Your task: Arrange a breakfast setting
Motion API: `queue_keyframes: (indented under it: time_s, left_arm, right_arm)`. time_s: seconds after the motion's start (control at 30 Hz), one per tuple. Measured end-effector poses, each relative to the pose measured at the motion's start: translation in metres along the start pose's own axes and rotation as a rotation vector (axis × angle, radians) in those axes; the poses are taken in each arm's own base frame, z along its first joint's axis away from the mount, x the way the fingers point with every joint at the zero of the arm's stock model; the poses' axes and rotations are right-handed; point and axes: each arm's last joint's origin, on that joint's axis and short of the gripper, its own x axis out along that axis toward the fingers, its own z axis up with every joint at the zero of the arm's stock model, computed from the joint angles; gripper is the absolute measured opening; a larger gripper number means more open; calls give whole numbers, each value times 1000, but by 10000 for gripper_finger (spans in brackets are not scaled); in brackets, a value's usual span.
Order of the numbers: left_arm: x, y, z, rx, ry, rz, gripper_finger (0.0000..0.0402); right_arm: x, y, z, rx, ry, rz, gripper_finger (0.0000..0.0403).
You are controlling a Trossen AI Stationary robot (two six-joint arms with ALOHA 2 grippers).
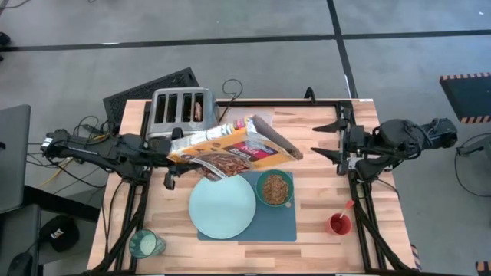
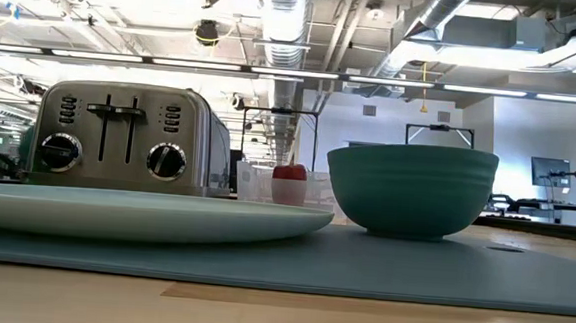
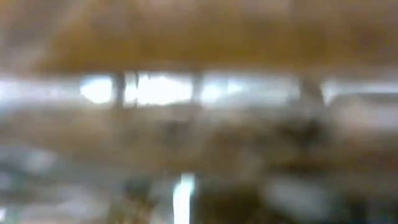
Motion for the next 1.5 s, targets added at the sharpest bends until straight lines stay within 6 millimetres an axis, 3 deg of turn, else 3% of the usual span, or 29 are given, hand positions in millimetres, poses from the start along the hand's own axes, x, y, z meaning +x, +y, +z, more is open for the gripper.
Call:
queue_keyframes:
  time_s: [0.27,0.6,1.0,1.5]
  left_arm:
    - [6,-1,12,58,-141,33,145]
    - [47,-5,4,126,-227,58,145]
    - [87,-11,-13,147,-353,38,145]
    - [98,-12,-24,144,-334,51,145]
  right_arm:
    - [20,13,-23,-43,35,16,296]
    - [49,34,-55,-82,-266,58,296]
    - [73,44,-56,-7,-525,65,296]
    - [96,52,-50,-5,-550,70,290]
